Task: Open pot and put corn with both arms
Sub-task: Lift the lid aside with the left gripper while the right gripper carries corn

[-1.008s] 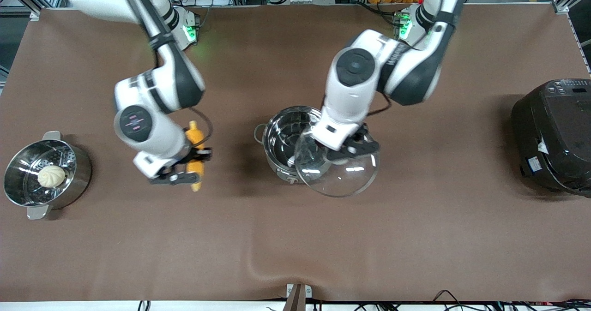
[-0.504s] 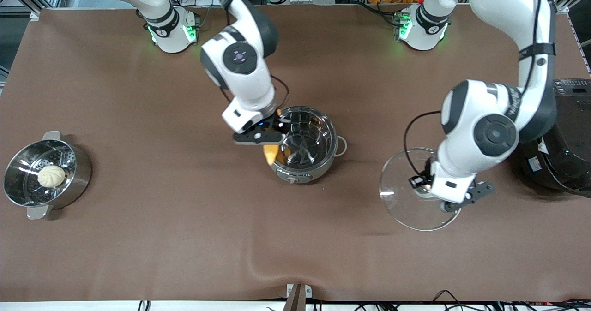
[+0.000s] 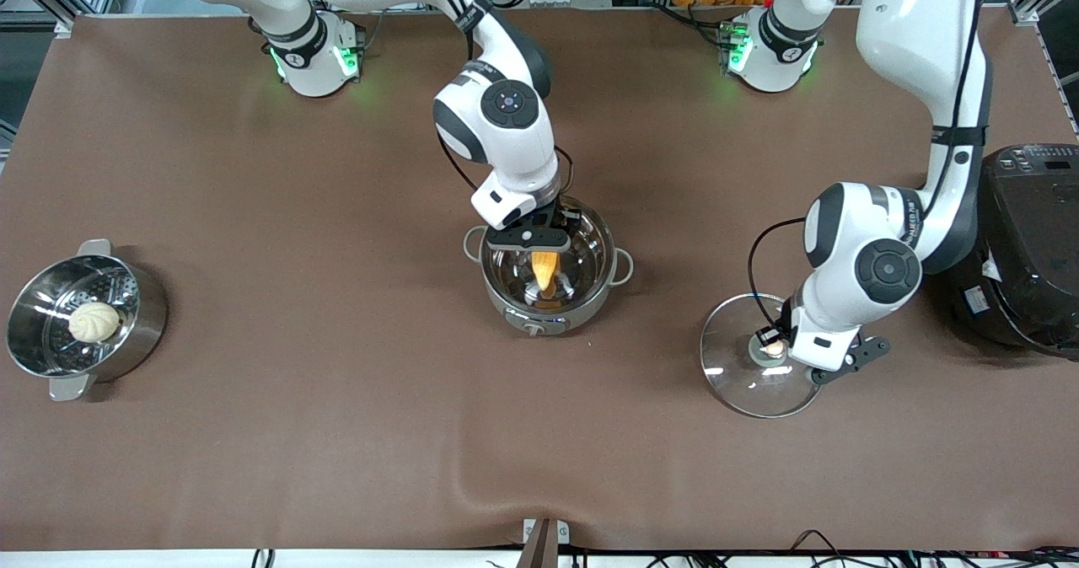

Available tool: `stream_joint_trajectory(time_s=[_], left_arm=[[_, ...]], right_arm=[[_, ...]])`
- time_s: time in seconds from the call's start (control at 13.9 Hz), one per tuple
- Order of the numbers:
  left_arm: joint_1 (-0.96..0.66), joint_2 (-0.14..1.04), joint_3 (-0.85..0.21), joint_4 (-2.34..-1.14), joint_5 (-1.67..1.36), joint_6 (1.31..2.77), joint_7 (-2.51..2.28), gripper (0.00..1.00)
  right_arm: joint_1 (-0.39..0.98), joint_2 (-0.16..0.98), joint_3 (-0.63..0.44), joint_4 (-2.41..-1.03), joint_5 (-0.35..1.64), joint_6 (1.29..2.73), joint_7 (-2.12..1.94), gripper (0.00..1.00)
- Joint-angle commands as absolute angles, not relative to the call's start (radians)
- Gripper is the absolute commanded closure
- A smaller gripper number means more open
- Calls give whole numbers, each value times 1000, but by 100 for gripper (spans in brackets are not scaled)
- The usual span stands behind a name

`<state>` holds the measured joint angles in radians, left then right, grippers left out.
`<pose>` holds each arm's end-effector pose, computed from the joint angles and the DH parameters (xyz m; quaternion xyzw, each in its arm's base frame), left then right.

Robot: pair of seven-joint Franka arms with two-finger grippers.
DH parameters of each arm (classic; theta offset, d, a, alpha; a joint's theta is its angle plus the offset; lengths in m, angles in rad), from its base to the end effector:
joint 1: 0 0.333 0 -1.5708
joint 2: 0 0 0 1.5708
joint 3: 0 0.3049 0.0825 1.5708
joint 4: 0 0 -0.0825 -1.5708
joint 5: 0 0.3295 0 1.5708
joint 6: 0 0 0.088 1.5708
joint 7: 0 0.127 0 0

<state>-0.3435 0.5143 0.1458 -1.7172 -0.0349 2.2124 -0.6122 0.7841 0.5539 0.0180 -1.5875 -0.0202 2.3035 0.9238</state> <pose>0.6042 -0.1318 0.2950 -0.9780 -0.2072 -0.0025 0.0228 0.4604 0.4725 0.3293 -0.9951 0.0562 -0.0553 0.0593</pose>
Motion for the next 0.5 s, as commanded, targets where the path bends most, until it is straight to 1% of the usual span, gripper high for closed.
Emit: stream_joint_trajectory(time_s=[0.0, 0.14, 0.22, 0.29, 0.36, 0.43], left_arm=[[-344, 454, 143, -1793, -40, 2244, -583, 100], [-344, 448, 143, -1792, -41, 2243, -568, 100], [-342, 439, 144, -1792, -41, 2241, -555, 100], [-342, 433, 143, -1792, -41, 2238, -552, 100], [-342, 430, 144, -1792, -41, 2237, -548, 100], [-342, 425, 144, -1793, -41, 2235, -539, 100]], right_arm=[[759, 563, 20, -1554, -34, 2293, 931, 69], [747, 574, 20, -1533, -32, 2293, 931, 69], [747, 578, 20, -1528, -32, 2293, 939, 63], [749, 583, 20, -1526, -31, 2293, 943, 39], [755, 589, 20, -1526, -31, 2293, 945, 0], [755, 588, 20, -1526, -29, 2293, 945, 0]])
